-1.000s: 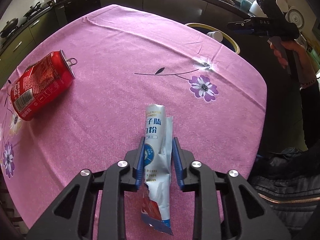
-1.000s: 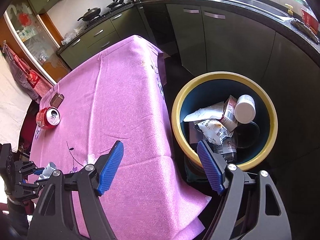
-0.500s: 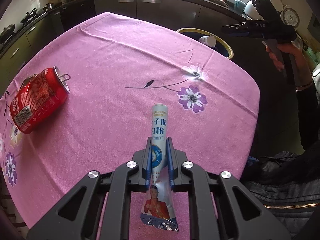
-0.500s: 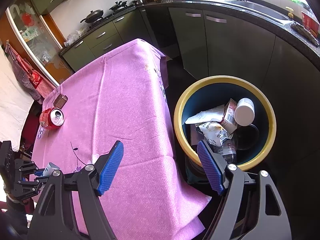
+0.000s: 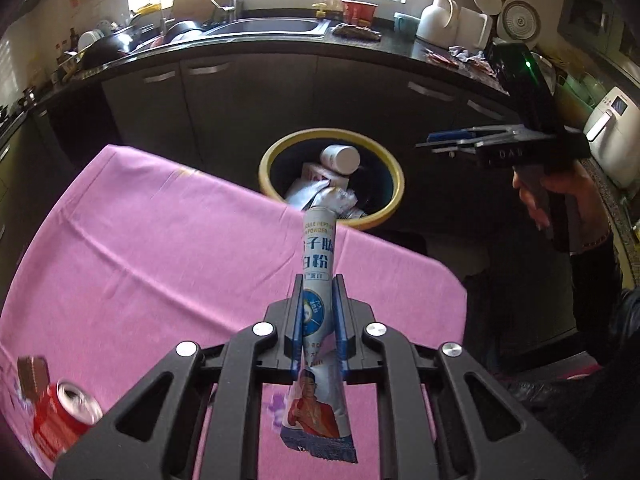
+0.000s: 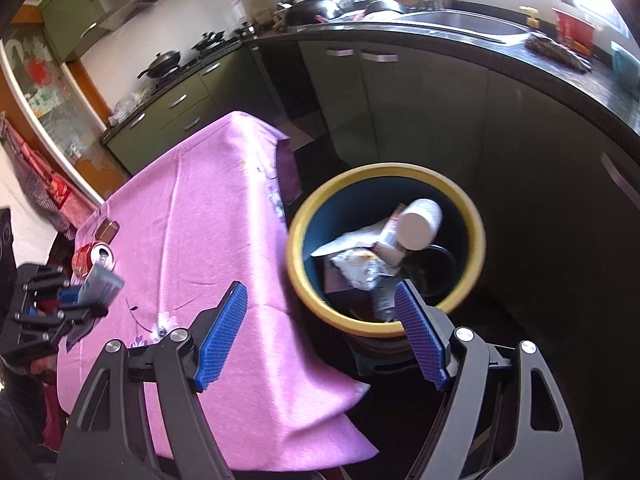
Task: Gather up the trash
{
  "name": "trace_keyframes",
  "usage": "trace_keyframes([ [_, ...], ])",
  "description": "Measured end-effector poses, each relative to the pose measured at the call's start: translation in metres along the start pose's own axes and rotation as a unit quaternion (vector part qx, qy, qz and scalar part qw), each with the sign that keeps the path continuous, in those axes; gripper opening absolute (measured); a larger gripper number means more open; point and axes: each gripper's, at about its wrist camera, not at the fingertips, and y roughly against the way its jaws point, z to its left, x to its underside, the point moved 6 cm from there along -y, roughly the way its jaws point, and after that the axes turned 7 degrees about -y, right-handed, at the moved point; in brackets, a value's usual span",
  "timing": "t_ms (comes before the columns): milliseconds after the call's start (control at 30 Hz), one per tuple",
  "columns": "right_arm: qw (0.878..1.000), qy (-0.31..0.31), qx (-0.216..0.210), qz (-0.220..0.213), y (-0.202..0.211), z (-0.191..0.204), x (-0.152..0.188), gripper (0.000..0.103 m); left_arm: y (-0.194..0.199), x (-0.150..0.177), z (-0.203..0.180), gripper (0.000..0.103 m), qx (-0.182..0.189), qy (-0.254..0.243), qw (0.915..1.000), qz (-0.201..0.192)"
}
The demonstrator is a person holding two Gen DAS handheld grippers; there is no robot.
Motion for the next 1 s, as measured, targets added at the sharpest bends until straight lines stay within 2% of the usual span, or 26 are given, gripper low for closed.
trace_keyframes([
  [233, 0.998, -0.051, 0.013, -0.014, 0.018, -0.06, 0.004, 0.076, -0.083, -0.091, -0.003, 0.013, 0.027, -0.022, 0.9993, 0.01],
  [500, 0.996, -0.087, 0.024, -0.013, 0.025, -0.109, 0.011, 0.076, -0.171, -0.14, 0.014, 0.014, 0.023, -0.009, 0.9987, 0.044],
  [600, 0.995, -0.093, 0.026, -0.012, 0.025, -0.116, 0.012, 0.076, -0.193, -0.144, 0.025, 0.029, 0.009, -0.002, 0.9986, 0.052],
  [667, 0.995, -0.093, 0.026, -0.01, 0.024, -0.117, 0.013, 0.076, -0.204, -0.141, 0.032, 0.065, 0.005, 0.003, 0.9981, 0.061],
  [700, 0.995, -0.092, 0.026, -0.008, 0.024, -0.116, 0.013, 0.076, -0.205, -0.141, 0.035, 0.07, 0.0, 0.007, 0.9983, 0.058],
  [833, 0.996, -0.082, 0.023, -0.006, 0.023, -0.106, 0.014, 0.076, -0.181, -0.129, 0.043, 0.071, 0.014, 0.042, 0.9986, 0.027],
  [933, 0.997, -0.072, 0.018, -0.002, 0.017, -0.097, 0.011, 0.077, -0.134, -0.108, 0.042, 0.073, 0.019, 0.058, 0.9977, -0.029],
  [1000, 0.998, -0.059, 0.015, 0.004, 0.012, -0.087, 0.01, 0.077, -0.093, -0.084, 0.039, 0.078, 0.003, 0.057, 0.9955, -0.075],
])
